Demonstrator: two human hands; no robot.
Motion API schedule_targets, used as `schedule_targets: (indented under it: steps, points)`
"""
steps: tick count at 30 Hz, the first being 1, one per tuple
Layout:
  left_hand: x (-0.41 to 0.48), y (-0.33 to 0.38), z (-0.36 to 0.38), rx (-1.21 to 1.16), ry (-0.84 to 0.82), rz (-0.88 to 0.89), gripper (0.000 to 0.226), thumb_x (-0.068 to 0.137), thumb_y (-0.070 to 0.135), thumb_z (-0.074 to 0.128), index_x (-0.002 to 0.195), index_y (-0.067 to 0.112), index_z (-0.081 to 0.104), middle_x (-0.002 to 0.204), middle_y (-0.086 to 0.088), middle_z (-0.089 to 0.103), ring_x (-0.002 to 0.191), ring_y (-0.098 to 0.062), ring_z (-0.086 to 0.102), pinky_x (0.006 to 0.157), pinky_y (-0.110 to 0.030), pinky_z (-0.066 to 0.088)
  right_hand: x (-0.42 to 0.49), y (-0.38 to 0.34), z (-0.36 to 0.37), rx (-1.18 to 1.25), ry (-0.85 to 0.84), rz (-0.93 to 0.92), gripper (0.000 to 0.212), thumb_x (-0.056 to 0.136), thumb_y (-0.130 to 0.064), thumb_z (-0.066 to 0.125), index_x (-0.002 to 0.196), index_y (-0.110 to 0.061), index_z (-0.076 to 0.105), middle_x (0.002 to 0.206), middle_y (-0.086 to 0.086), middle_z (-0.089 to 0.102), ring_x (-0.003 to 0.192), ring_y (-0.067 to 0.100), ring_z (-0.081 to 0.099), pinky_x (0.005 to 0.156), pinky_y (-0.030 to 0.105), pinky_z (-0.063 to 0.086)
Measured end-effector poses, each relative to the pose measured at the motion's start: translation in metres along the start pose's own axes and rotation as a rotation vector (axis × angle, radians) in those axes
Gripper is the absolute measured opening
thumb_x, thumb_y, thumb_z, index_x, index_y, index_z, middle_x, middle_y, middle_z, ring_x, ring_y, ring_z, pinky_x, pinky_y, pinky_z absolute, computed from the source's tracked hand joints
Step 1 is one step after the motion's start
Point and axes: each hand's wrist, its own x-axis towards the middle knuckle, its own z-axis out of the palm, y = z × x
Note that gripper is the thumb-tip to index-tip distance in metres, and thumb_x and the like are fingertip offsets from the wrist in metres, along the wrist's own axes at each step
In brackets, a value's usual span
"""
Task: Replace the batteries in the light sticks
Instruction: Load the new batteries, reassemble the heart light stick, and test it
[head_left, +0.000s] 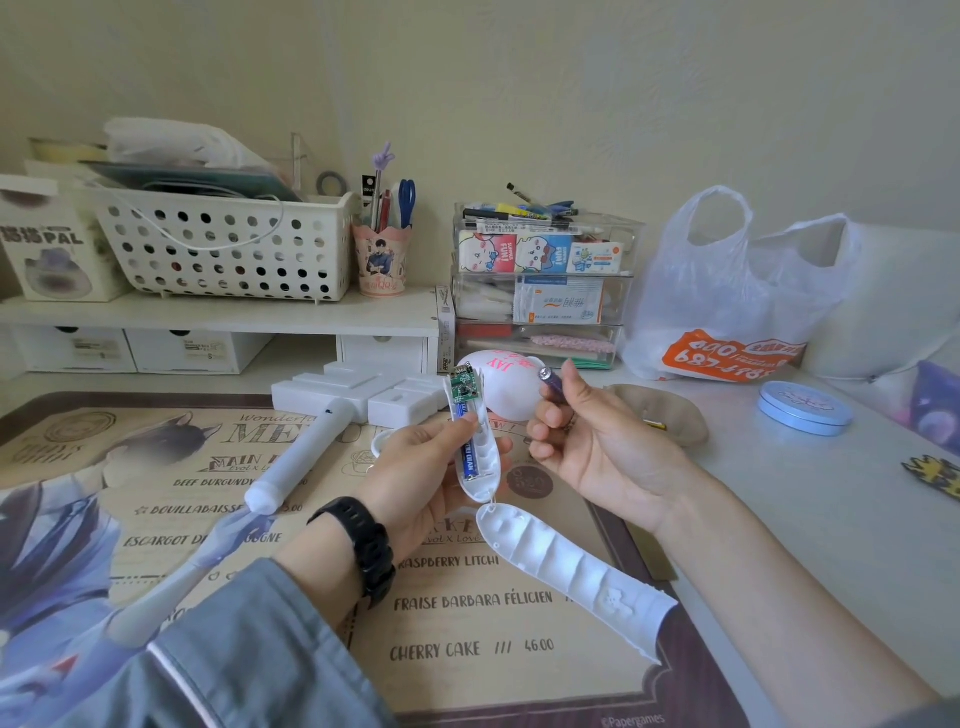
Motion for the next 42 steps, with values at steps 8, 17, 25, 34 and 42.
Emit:
schedule_targets:
  steps: [8,17,25,34,42]
  points:
    - [-0.001,0.0,0.0,0.008,-0.005,0.0,0.029,0.097,0.021,0.048,0.101,-0.001,0.065,0.1,-0.015,0.073,0.079,-0.021,0.068,0.068,-0.031,0.058,0.001,0.001,0.002,-0.097,0.057,-0.065,0.03,0.078,-0.04,0.061,0.062,-0.014,0.06,0.054,0.002,0.048,0.051,0.012,0.042,0.046,0.022,0.034]
    - [0.0,-0.001,0.0,0.044,-0.002,-0.004,0.031,0.096,0.024,0.049,0.104,-0.002,0.065,0.099,-0.013,0.073,0.073,-0.019,0.068,0.066,-0.033,0.058,0.003,0.005,-0.001,-0.229,0.131,-0.197,0.009,0.068,-0.016,0.071,0.065,-0.013,0.063,0.06,0.004,0.05,0.05,0.011,0.045,0.046,0.019,0.039]
    - [0.001,-0.002,0.0,0.052,0.008,0.006,0.031,0.096,0.024,0.05,0.102,-0.002,0.065,0.099,-0.014,0.073,0.072,-0.021,0.065,0.065,-0.033,0.057,0.003,0.005,0.0,-0.213,0.108,-0.209,0.016,0.063,-0.009,0.073,0.067,-0.011,0.058,0.061,0.004,0.053,0.049,0.013,0.045,0.045,0.021,0.04]
    - [0.003,-0.004,-0.002,0.068,0.007,0.01,0.035,0.095,0.026,0.051,0.106,-0.004,0.065,0.102,-0.017,0.072,0.075,-0.023,0.066,0.072,-0.039,0.056,0.001,0.006,0.0,-0.263,0.027,-0.253,0.013,0.063,-0.008,0.073,0.075,-0.014,0.073,0.063,0.001,0.06,0.054,0.014,0.049,0.051,0.022,0.043]
    - [0.001,-0.002,-0.003,-0.021,-0.028,0.025,0.034,0.097,0.019,0.048,0.108,-0.009,0.063,0.091,-0.02,0.071,0.07,-0.024,0.069,0.061,-0.032,0.059,0.001,0.013,0.001,-0.597,0.105,-0.322,0.012,0.085,0.003,0.065,0.09,-0.007,0.07,0.075,0.014,0.069,0.067,0.015,0.067,0.059,0.022,0.054]
